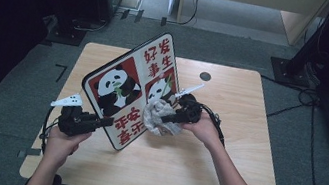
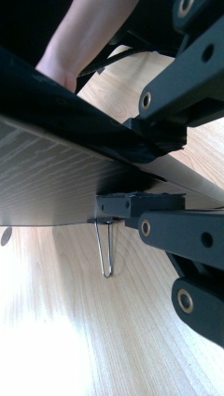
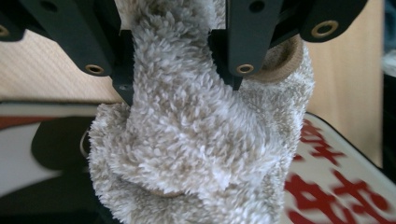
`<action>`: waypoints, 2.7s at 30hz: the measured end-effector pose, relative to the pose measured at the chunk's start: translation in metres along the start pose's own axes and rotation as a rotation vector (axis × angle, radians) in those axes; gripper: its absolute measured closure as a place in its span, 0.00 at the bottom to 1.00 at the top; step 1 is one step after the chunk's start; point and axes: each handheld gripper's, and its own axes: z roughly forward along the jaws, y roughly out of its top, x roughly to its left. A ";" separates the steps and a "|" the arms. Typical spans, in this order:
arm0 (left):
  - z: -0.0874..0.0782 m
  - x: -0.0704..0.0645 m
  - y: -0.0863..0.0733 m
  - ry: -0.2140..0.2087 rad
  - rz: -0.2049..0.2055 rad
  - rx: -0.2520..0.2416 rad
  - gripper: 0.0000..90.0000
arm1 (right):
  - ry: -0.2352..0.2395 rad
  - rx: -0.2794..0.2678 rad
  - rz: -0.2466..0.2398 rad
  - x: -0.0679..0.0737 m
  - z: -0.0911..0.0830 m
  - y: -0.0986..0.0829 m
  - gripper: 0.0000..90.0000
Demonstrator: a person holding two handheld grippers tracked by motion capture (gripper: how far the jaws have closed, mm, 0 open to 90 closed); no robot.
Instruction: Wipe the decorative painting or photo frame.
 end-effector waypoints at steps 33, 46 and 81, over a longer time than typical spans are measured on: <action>0.000 0.001 0.000 -0.010 -0.006 0.003 0.81 | -0.001 -0.184 -0.186 0.093 -0.096 0.153 0.73; -0.001 0.002 0.001 -0.016 -0.009 0.008 0.81 | -0.002 -0.151 -0.166 0.091 -0.081 0.156 0.72; 0.000 0.002 0.001 -0.024 -0.009 0.011 0.80 | 0.049 -0.097 -0.125 0.061 -0.040 0.100 0.71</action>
